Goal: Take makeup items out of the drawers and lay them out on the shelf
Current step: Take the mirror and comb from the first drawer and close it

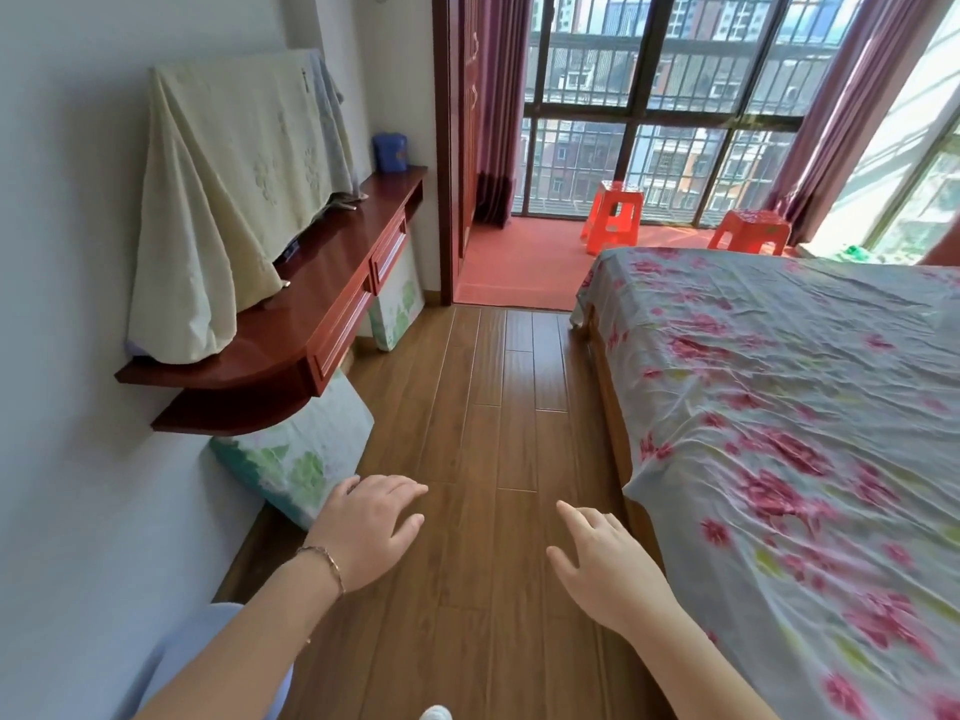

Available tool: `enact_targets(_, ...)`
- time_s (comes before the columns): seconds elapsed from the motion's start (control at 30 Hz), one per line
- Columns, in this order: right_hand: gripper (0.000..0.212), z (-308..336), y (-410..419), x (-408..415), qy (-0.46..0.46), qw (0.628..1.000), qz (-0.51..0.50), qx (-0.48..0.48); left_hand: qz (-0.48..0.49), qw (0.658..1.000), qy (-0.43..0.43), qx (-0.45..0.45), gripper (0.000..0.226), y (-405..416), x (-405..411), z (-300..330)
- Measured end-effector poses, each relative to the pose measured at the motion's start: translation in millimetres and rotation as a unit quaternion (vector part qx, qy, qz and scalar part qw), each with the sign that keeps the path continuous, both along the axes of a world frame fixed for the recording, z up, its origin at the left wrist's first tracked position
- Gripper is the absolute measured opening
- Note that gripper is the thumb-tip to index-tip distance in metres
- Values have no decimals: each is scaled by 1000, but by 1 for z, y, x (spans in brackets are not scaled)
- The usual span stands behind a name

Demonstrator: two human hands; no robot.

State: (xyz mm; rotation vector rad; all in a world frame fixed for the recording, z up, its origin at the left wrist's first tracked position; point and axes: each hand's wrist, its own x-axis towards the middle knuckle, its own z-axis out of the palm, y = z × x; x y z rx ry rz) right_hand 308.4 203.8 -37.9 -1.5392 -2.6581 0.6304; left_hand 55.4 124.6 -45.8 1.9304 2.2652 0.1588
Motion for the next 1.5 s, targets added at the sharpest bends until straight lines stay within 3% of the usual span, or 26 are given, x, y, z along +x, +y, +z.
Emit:
enact_targets(0.47, 58, 17, 155, -92, -11, 999, -34, 34, -8, 999, -32, 37, 42, 174, -109, 9)
enact_targets(0.77, 59, 7, 237, -116, -18, 999, -36, 8, -21, 999, -38, 27, 43, 263, -120, 0)
enact_targets(1.23, 57, -6, 455, -115, -15, 1000, 22, -18, 51, 998, -20, -8, 43, 446, -121, -11)
enact_targets(1.5, 56, -11, 549, -157, -43, 994, 98, -3, 120, 993, -17, -8, 43, 504, -154, -20)
